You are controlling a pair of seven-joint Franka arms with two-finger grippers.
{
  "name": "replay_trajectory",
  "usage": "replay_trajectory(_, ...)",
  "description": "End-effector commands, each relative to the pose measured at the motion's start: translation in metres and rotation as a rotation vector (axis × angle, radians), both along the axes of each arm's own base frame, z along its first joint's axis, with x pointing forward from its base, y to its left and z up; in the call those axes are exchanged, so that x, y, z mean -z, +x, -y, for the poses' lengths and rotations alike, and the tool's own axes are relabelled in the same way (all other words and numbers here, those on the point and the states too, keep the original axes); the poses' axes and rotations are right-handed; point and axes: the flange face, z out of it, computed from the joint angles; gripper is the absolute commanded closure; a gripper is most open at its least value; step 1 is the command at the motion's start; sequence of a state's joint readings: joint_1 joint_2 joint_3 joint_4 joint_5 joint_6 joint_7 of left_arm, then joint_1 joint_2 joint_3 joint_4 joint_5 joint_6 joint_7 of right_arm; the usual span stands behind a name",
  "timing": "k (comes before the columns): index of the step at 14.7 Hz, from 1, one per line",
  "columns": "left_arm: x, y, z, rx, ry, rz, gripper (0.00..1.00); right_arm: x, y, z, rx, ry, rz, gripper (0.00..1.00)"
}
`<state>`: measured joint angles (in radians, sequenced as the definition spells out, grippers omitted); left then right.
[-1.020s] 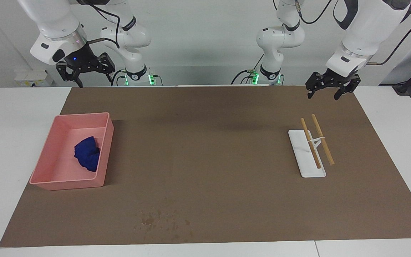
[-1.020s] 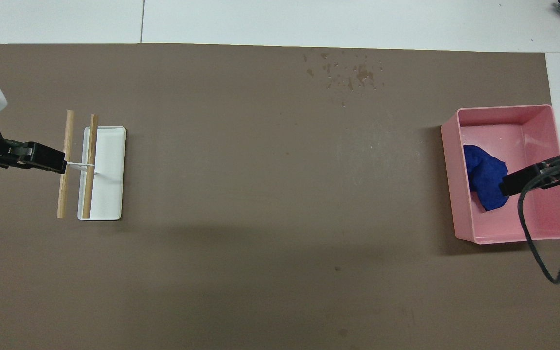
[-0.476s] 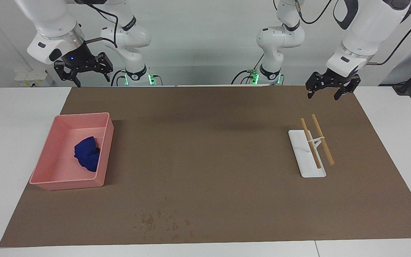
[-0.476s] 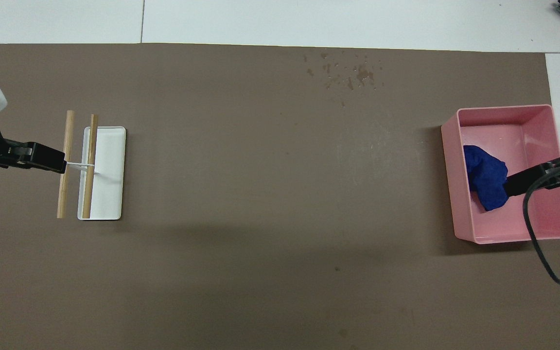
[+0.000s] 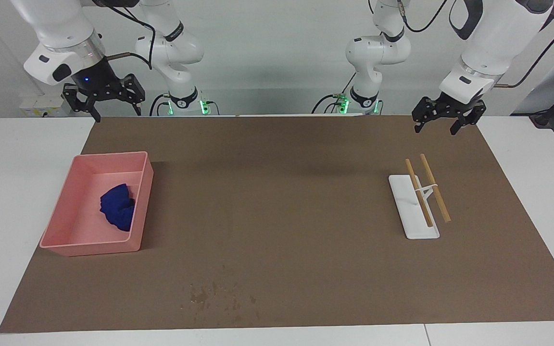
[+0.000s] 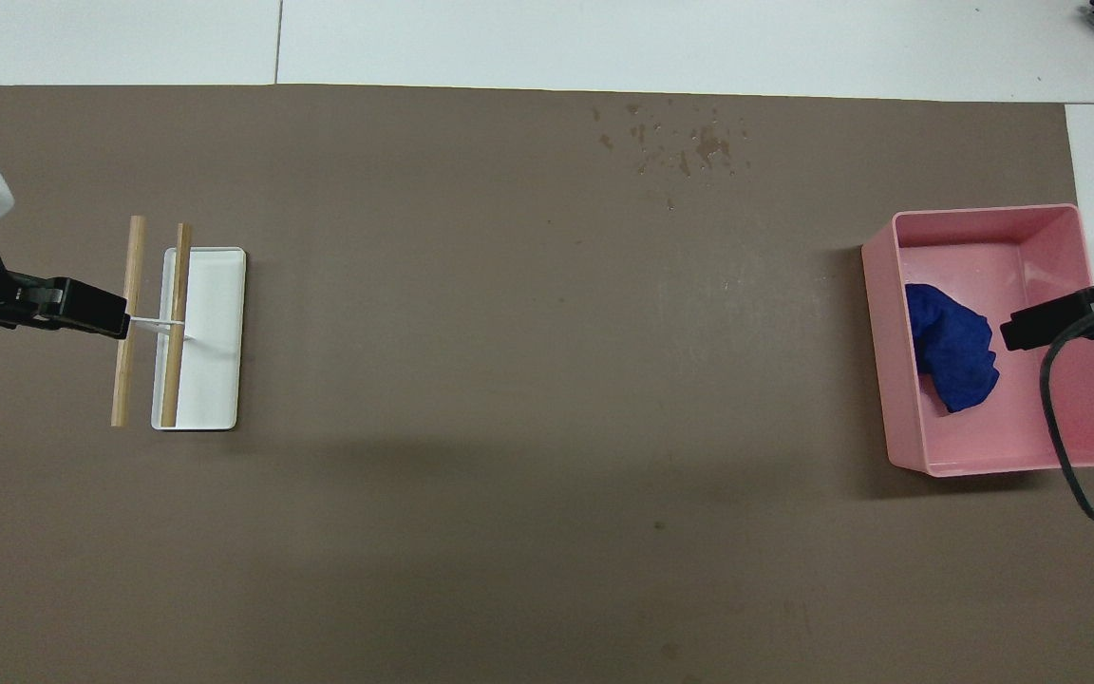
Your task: Wipe water with towel using both arms
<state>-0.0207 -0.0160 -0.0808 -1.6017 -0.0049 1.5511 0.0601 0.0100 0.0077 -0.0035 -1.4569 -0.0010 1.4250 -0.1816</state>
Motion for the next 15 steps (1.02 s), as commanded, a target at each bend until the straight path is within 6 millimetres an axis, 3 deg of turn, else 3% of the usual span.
replay_trajectory(1, -0.001, -0.006, -0.003, 0.007, -0.010, 0.012, 0.00, 0.001, -0.004, 0.003, 0.029, 0.013, 0.017, 0.00)
replay_trajectory(11, -0.001, -0.006, -0.003, 0.005, -0.010, 0.012, 0.00, 0.001, -0.001, 0.030, 0.103, 0.014, 0.040, 0.00)
replay_trajectory(15, -0.001, -0.006, -0.003, 0.005, -0.010, 0.012, 0.00, 0.002, -0.002, 0.032, 0.106, 0.014, 0.035, 0.00)
